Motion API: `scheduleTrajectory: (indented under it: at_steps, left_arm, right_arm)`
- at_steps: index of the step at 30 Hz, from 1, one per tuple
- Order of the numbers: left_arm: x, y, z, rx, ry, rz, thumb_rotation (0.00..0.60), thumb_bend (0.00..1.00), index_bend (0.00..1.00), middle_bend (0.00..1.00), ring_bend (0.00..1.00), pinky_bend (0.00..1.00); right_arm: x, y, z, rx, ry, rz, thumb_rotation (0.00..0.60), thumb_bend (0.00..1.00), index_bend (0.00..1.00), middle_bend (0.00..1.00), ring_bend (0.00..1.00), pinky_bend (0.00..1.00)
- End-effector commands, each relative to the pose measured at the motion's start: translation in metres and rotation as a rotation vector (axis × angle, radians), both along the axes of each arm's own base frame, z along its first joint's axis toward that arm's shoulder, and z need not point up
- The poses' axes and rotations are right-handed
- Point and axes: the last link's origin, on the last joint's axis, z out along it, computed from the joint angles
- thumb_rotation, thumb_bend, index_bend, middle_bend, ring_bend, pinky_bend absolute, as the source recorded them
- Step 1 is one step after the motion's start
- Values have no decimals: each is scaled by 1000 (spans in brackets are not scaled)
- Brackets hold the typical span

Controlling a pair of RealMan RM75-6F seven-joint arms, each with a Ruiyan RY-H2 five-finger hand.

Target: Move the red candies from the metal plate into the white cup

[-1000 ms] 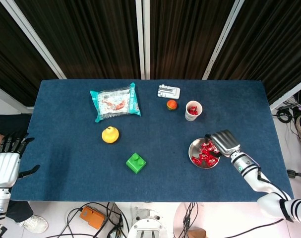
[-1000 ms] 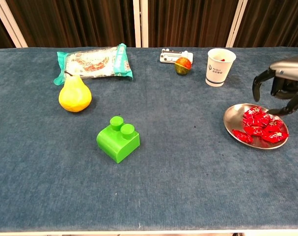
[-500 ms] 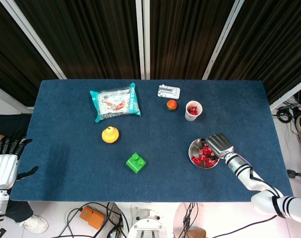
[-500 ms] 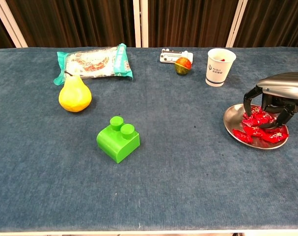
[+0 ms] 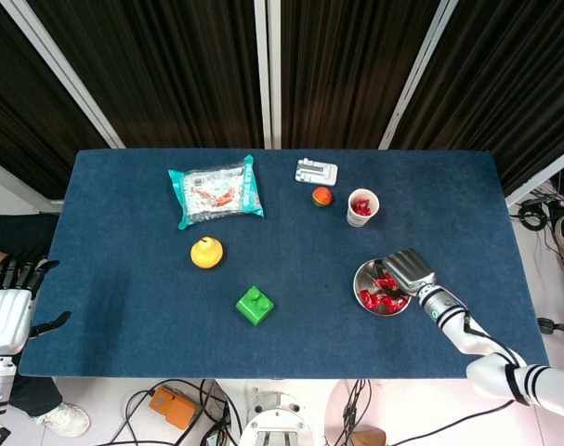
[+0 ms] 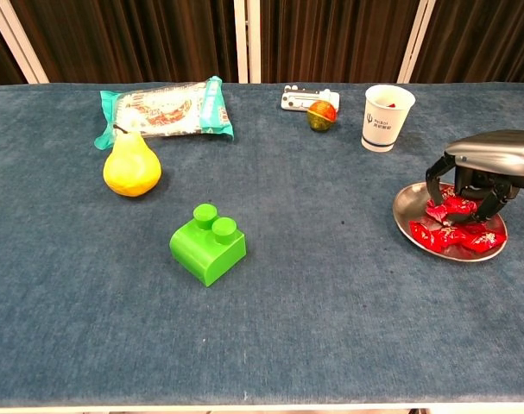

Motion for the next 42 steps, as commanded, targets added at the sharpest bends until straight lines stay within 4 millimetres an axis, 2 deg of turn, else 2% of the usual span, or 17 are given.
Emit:
scheduleTrajectory:
  at_steps: [1, 5, 10, 15, 21, 25, 31, 37, 42]
  left_arm:
    - [0, 0, 0, 0, 1, -1, 600, 45, 203, 136, 35, 0]
    - [2, 2, 1, 0, 4, -10, 600, 45, 203, 136, 35, 0]
    - [5, 3, 1, 2, 4, -17, 600, 45, 203, 136, 34, 0]
    - [6, 3, 0, -4, 8, -12, 600, 45, 203, 136, 35, 0]
    - [5, 3, 0, -5, 9, -3, 600, 45, 203, 135, 34, 0]
    - [5, 3, 0, -6, 10, 0, 600, 45, 203, 136, 34, 0]
    - [4, 3, 0, -7, 9, 3, 600, 45, 203, 136, 34, 0]
    - [6, 4, -1, -8, 7, -6, 600, 44, 203, 136, 34, 0]
    - [7, 3, -1, -6, 10, -9, 600, 44, 203, 135, 34, 0]
  right_arm:
    - [7, -5, 11, -41, -45, 5, 600, 606, 718, 989, 1000, 1000]
    - [26, -25, 36, -135, -120, 28, 600, 606, 714, 990, 1000, 1000]
    - [50, -66, 57, -230, -198, 3, 600, 605, 709, 990, 1000, 1000]
    - [67, -102, 56, -261, -221, -48, 600, 605, 703, 990, 1000, 1000]
    - [75, -126, 39, -259, -198, -97, 600, 605, 680, 990, 1000, 1000]
    - [75, -134, 27, -251, -171, -118, 600, 602, 635, 990, 1000, 1000]
    - [70, -133, 19, -246, -162, -133, 600, 551, 495, 990, 1000, 1000]
    - [67, -130, 25, -247, -163, -129, 600, 496, 415, 990, 1000, 1000]
    - [63, -119, 40, -269, -197, -97, 600, 487, 410, 990, 1000, 1000]
